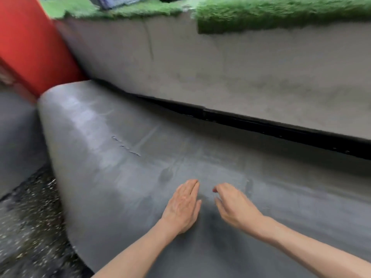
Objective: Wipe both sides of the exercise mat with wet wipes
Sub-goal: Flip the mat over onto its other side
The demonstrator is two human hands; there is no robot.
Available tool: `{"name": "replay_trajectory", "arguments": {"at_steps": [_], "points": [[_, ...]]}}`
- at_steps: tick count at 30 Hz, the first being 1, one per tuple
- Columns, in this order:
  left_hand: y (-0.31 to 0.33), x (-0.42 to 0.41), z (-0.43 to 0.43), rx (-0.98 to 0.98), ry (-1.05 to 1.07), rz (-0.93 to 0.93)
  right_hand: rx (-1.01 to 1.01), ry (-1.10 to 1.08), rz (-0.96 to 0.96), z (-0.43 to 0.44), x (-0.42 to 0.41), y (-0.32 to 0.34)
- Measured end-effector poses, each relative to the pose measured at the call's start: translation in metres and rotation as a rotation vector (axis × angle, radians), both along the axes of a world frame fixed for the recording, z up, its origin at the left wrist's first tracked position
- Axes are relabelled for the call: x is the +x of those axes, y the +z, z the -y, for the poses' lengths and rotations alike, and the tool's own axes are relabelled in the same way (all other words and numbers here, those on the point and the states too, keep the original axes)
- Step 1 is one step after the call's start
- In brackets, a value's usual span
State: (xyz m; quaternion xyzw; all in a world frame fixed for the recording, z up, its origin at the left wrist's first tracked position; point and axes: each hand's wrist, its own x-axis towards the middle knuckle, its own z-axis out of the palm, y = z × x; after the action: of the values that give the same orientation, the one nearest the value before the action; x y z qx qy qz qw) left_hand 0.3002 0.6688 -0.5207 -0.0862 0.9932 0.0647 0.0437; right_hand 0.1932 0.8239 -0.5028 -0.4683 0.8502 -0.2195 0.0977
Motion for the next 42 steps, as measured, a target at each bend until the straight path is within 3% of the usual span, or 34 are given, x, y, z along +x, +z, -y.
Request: {"name": "replay_trajectory", "arguments": {"at_steps": [2,7,9,12,15,19,23,27,29,31,36,39,42], "points": [[0.008,0.012,0.024,-0.004,0.07,-0.013,0.17,0.115,0.029,0.017,0.013,0.0],[0.014,0.043,0.108,-0.109,0.134,-0.091,0.373,0.354,0.003,0.033,0.051,-0.003],[0.019,0.053,0.143,-0.135,0.164,-0.033,0.345,0.369,-0.085,0.047,0.065,-0.002],[0.035,0.063,0.177,-0.199,0.142,-0.063,0.363,0.478,0.005,0.091,0.085,0.008],[0.047,0.072,0.197,-0.195,0.162,-0.092,0.249,0.43,-0.002,0.145,0.109,0.013],[0.045,0.09,0.227,-0.055,0.404,-0.211,0.182,0.299,0.025,0.205,0.14,0.008],[0.036,0.116,0.258,0.003,0.631,-0.453,0.163,0.158,0.029,0.242,0.16,-0.003],[0.022,0.152,0.26,0.261,1.187,-0.701,0.125,0.06,-0.037,0.265,0.179,-0.01],[0.012,0.167,0.257,0.527,1.526,-0.668,0.12,0.016,-0.049,0.277,0.188,-0.008],[0.002,0.178,0.254,0.769,1.695,-0.565,0.121,-0.021,-0.039,0.286,0.194,-0.005],[-0.006,0.187,0.257,1.26,1.741,-0.532,0.155,-0.032,0.056,0.288,0.201,-0.006],[0.002,0.2,0.258,1.56,1.702,-0.704,0.136,-0.003,0.093,0.284,0.199,-0.001],[0.014,0.222,0.254,1.44,1.722,-0.878,0.165,0.055,0.138,0.282,0.196,0.007]]}}
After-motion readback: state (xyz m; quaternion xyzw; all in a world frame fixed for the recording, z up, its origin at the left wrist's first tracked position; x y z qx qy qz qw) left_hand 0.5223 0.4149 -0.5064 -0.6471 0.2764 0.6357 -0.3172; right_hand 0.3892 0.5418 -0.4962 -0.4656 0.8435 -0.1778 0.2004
